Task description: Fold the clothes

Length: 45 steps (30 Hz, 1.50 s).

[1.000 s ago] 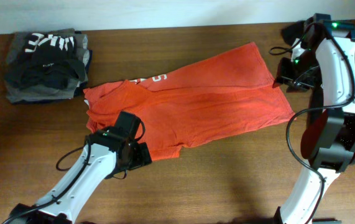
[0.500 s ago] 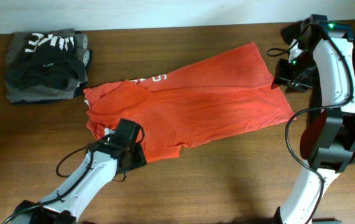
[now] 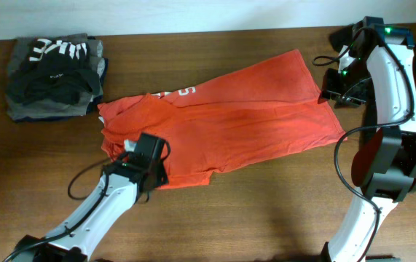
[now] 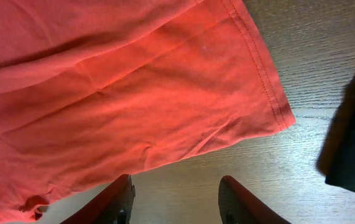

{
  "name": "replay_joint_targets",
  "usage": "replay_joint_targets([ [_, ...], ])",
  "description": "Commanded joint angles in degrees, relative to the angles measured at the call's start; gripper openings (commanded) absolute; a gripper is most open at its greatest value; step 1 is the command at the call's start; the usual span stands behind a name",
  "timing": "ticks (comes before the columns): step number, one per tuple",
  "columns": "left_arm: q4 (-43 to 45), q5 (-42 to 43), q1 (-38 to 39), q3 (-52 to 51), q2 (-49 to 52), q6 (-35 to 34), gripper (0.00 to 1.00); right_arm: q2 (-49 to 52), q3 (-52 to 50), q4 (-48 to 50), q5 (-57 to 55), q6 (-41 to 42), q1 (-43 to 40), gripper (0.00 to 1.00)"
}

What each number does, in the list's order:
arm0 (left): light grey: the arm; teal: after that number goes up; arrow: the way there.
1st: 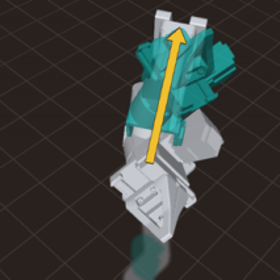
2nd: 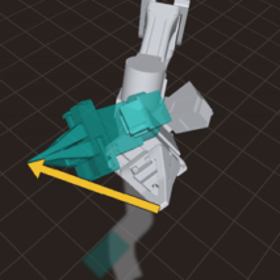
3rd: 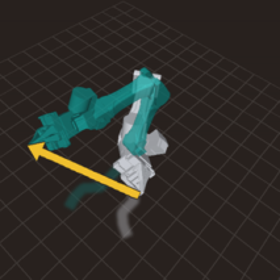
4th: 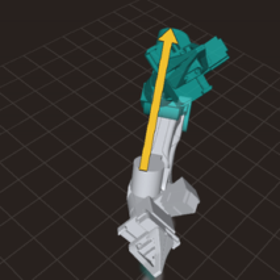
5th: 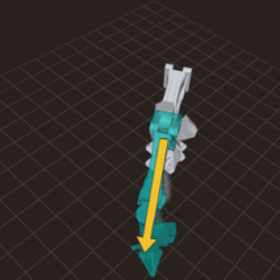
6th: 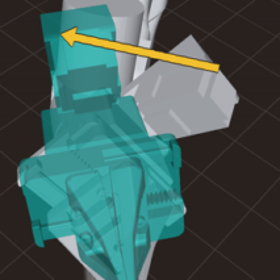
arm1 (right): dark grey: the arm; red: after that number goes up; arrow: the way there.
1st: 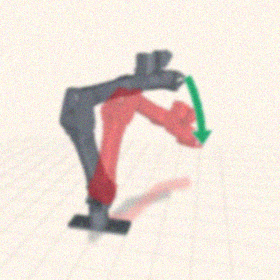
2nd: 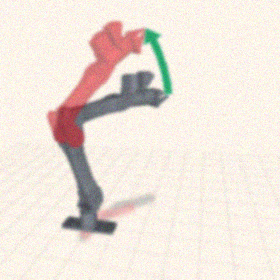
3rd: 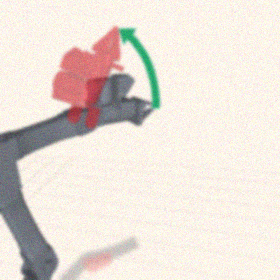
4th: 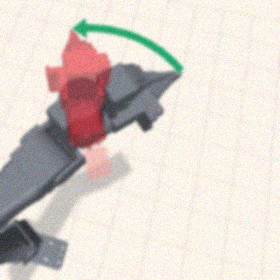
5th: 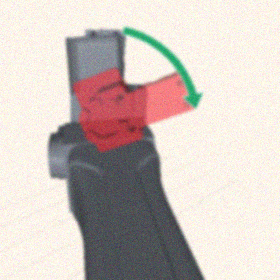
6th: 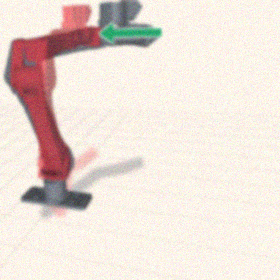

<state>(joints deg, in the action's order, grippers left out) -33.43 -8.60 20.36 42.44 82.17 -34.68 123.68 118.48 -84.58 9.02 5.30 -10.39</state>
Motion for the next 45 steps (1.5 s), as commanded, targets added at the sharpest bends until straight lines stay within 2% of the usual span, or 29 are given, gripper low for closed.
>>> replay_joint_targets([
  [1, 3.8, -5.0, 0.1, 4.5, -0.2, 2.3, 0.1, -2.3, -1.0, 0.0, -0.7, -0.6, 0.3, 0.49],
  [6, 13.7, -7.1, -0.2, 4.6, -0.2, 6.1, 0.07, -2.3, -2.8, 0.7, -0.7, -0.6, 0.3, 0.49],
  [9, 12.5, -6.0, -0.4, 4.7, -0.2, 6.3, 0.08, -2.2, -4.5, 0.9, -0.7, -1.0, 0.3, 0.49],
  [11, 8.7, -3.0, -0.4, 4.7, -0.2, 8.4, 0.2, -2.3, -5.4, 1.3, -0.7, -1.5, 0.3, 0.49],
  [13, 4.2, -0.4, -0.4, 4.7, -0.2, 10.6, 0.43, -2.2, -6.2, 2.1, -0.7, -1.5, 0.3, 0.49],
  [14, 2.4, 0.4, -0.4, 4.7, -0.2, 11.1, 0.51, -2.2, -6.4, 2.5, -0.7, -1.7, 0.3, 0.49],
  [16, -1.9, 1.2, -0.4, 4.7, -0.2, 11.1, 0.57, -2.2, -7.0, 3.3, -1.1, -2.1, 0.3, 0.49],
  [23, -9.6, 5.8, -0.4, 4.6, -0.2, 11.2, 0.59, -2.2, -10.1, 6.0, -3.3, -2.1, 0.3, 0.5],
  [29, -7.5, 1.0, -0.4, 3.4, 0.4, 11.3, 0.6, -2.2, -11.4, 7.3, -3.3, -2.1, 0.3, 0.5],
  [40, -8.1, 6.6, -0.3, 3.2, 5.6, 12.7, 0.6, -2.2, -12.1, 7.5, -3.1, -2.1, 0.3, 0.5],
  [45, -9.3, 6.3, -0.3, 2.9, 6.0, 13.2, 0.6, -2.2, -12.1, 7.5, -3.1, -2.1, 0.3, 0.5],
])
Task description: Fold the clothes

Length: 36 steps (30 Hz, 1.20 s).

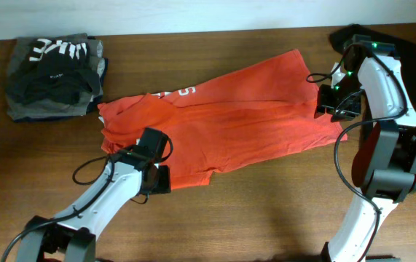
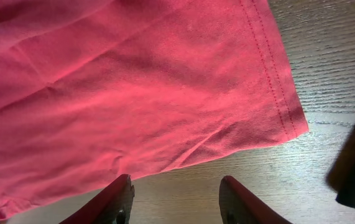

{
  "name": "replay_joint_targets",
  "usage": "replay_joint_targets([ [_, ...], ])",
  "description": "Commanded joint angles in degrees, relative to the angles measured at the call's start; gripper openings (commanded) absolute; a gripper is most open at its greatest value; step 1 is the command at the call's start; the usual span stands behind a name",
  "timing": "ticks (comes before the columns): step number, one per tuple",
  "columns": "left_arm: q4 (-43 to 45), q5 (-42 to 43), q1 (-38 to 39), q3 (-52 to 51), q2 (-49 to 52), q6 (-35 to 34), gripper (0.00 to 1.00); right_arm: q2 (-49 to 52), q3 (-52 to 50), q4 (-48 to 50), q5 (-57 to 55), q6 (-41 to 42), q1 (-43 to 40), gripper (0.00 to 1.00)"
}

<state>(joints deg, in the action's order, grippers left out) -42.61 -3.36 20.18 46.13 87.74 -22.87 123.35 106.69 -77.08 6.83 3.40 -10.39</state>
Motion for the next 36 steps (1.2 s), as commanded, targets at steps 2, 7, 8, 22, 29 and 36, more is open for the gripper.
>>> replay_joint_targets([
  [2, -0.1, 1.0, -0.1, -1.3, 0.4, 1.4, 0.6, -1.9, -0.3, 0.0, -0.9, -0.2, 0.3, 0.5],
  [7, 3.3, 1.0, -0.1, -3.9, 0.4, 1.4, 0.6, -1.9, -0.3, 0.2, -0.4, -0.2, 0.3, 0.5],
  [8, 5.8, 1.1, -0.1, -5.2, 0.4, 1.4, 0.6, -1.9, -0.3, 0.5, 0.3, -0.2, 0.3, 0.5],
  [22, 15.0, 0.2, -0.1, -7.9, 0.4, 1.4, 0.19, -1.9, -0.3, 0.6, 0.4, -0.2, 0.3, 0.5],
  [29, 12.5, 0.9, -0.1, -7.5, 0.2, 1.6, 0.0, -1.9, -0.3, 0.6, 0.4, -0.2, 0.3, 0.5],
  [36, -3.6, 0.8, -0.1, 2.0, -3.1, 1.6, 0.0, -1.9, -0.3, 0.7, 0.4, -0.2, 0.3, 0.5],
])
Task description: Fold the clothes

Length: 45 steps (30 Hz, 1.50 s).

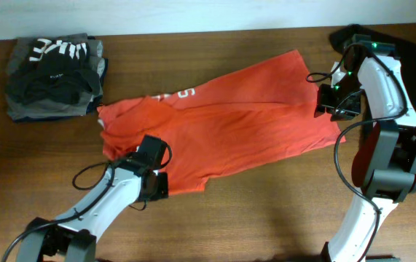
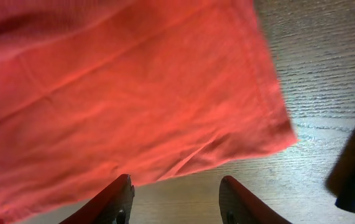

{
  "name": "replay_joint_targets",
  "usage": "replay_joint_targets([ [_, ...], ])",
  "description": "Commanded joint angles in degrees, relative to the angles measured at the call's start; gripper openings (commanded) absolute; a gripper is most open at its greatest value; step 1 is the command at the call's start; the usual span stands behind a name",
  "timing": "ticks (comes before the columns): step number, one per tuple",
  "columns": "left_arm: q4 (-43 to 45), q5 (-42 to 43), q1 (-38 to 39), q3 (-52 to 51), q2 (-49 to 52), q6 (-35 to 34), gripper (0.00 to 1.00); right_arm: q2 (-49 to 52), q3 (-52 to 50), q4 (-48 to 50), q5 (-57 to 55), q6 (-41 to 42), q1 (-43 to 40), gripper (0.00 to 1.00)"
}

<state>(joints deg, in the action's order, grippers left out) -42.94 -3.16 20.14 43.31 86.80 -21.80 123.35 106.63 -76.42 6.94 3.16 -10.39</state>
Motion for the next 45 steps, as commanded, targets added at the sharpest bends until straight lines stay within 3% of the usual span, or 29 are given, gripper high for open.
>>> replay_joint_targets([
  [1, -5.5, 0.6, 0.0, 7.1, -2.9, 1.0, 0.0, -1.9, -0.3, 0.0, 0.3, 0.1, 0.3, 0.5],
  [4, -6.8, -0.4, 0.0, 12.5, -3.8, 2.4, 0.0, -1.9, -0.3, 0.0, 0.3, 0.1, 0.3, 0.5],
  [12, 8.2, -9.4, -0.1, 13.0, -2.2, 2.4, 0.0, -1.9, -0.3, 0.0, 0.3, 0.1, 0.3, 0.5],
  [22, 23.3, -16.8, -0.1, 13.0, 10.0, 2.4, 0.02, -1.9, -0.3, 0.0, 0.3, 0.1, 0.3, 0.5],
  [24, 25.7, -16.8, -0.1, 13.0, 12.0, 2.4, 0.21, -1.9, -0.3, 0.0, 0.3, 0.0, 0.3, 0.5],
  [26, 27.1, -16.8, -0.4, 13.0, 12.9, 2.4, 0.33, -1.9, -0.3, -0.1, 0.3, 0.0, 0.3, 0.5],
  [29, 26.6, -16.7, -1.3, 13.9, 12.3, 2.5, 0.51, -1.9, -0.4, -0.1, 0.3, 0.0, 0.3, 0.5],
  [32, 22.8, -14.9, -2.5, 16.7, 10.6, 4.9, 0.56, -1.9, -0.4, -0.1, 0.3, 0.0, 0.3, 0.5],
  [38, 7.3, -10.0, -3.8, 21.9, 7.5, 5.3, 0.56, -1.9, -0.4, 0.0, 0.3, 0.0, 0.3, 0.5],
  [45, -1.0, -8.0, -3.8, 20.3, 7.5, 3.9, 0.55, -1.9, -0.4, 0.0, 0.3, 0.0, 0.3, 0.5],
])
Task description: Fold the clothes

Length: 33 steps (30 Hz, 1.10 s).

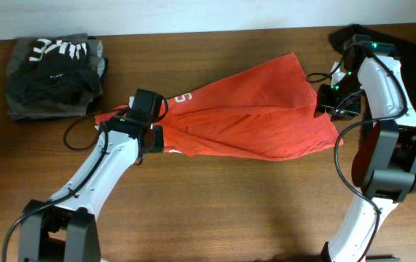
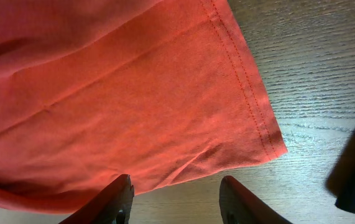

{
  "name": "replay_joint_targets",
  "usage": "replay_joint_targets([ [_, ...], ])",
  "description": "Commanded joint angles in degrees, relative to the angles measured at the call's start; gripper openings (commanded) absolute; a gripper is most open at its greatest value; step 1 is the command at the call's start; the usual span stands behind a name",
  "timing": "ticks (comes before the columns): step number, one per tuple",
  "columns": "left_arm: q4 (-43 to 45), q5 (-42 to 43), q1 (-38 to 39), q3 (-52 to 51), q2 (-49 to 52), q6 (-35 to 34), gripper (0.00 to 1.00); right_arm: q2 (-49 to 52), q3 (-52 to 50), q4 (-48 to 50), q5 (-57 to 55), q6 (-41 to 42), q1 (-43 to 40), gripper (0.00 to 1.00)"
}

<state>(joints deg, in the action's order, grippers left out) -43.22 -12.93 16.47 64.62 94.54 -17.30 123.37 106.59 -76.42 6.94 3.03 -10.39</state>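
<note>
An orange T-shirt (image 1: 251, 109) lies across the middle of the wooden table (image 1: 229, 211), its near side bunched and turned up toward the far side. My left gripper (image 1: 154, 138) sits at the shirt's left end, shut on the cloth there. My right gripper (image 1: 329, 102) hovers at the shirt's right hem. In the right wrist view the T-shirt (image 2: 102, 81) fills the upper left with its stitched hem corner showing, and the right gripper (image 2: 177, 202) stands open over bare wood just off the cloth's edge, holding nothing.
A pile of folded dark and grey clothes (image 1: 55, 73) sits at the far left corner. A dark cloth lies beside the right arm's base, at the right edge of the wrist view. The table's far edge meets a white wall.
My left gripper has moved from the shirt's near-left edge up toward the far side, and the cloth's near edge came with it. The shirt now looks narrower. The right gripper stayed open in place.
At first the shirt lay spread flat, my left gripper at its near-left part and the right gripper open beside the right hem. The right gripper then came closer to the hem corner. The near-left edge then shifted slightly, and now it is drawn up toward the far side.
</note>
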Motion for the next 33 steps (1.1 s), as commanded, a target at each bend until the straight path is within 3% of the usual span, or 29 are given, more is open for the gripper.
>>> replay_joint_targets([
  [1, -0.6, 1.8, -0.1, -1.8, 0.0, -1.4, 0.55, -1.9, -0.3, 0.0, 0.3, 0.2, 0.3, 0.5],
  [6, 3.3, 1.3, -0.1, -5.3, 1.9, -5.0, 0.49, -1.9, -0.3, 0.0, 0.3, 0.2, 0.3, 0.5],
  [13, 11.0, 1.1, -0.1, -6.5, 4.0, -6.9, 0.5, -1.9, -0.3, -0.1, 0.3, 0.2, 0.3, 0.5],
  [30, 15.5, -4.7, -0.1, -6.5, 6.1, -6.9, 0.5, -1.9, -0.3, 0.3, 0.3, 0.2, 0.3, 0.5],
  [33, 16.0, -4.7, -0.1, -6.5, 6.1, -6.9, 0.43, -1.8, -0.3, 0.3, 0.3, 0.2, 0.3, 0.5],
])
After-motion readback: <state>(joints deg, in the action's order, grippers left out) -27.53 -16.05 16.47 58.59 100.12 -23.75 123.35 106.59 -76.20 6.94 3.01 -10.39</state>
